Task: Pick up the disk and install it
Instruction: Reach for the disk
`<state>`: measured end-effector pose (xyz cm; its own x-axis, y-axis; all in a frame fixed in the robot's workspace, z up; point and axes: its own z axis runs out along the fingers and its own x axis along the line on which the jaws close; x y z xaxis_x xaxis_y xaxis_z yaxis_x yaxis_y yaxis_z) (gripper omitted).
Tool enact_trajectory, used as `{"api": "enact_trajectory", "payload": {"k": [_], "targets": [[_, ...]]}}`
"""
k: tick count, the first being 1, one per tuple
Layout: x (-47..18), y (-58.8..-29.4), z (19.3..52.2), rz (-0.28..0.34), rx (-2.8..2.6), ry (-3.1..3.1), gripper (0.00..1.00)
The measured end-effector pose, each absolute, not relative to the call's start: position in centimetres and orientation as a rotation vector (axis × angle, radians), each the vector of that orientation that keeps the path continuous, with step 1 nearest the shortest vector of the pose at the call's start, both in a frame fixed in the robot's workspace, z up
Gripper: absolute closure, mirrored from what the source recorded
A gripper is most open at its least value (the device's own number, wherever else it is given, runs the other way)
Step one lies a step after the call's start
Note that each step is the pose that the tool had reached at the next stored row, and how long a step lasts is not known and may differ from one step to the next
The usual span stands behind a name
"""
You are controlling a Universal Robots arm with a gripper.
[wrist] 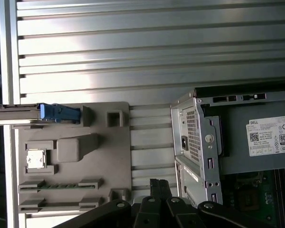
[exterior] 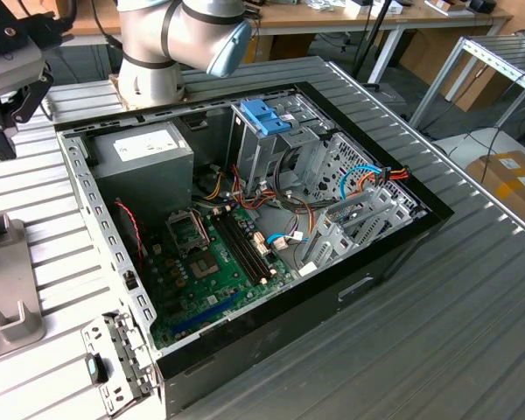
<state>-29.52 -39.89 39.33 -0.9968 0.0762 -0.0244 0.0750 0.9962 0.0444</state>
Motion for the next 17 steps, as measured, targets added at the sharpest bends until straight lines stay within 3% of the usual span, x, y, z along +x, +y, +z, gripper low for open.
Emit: {"api": "enact_trajectory", "payload": {"k": [17], "targets": [[-30.47,-39.9,39.33,0.068,0.118,3.112,0.9]]}}
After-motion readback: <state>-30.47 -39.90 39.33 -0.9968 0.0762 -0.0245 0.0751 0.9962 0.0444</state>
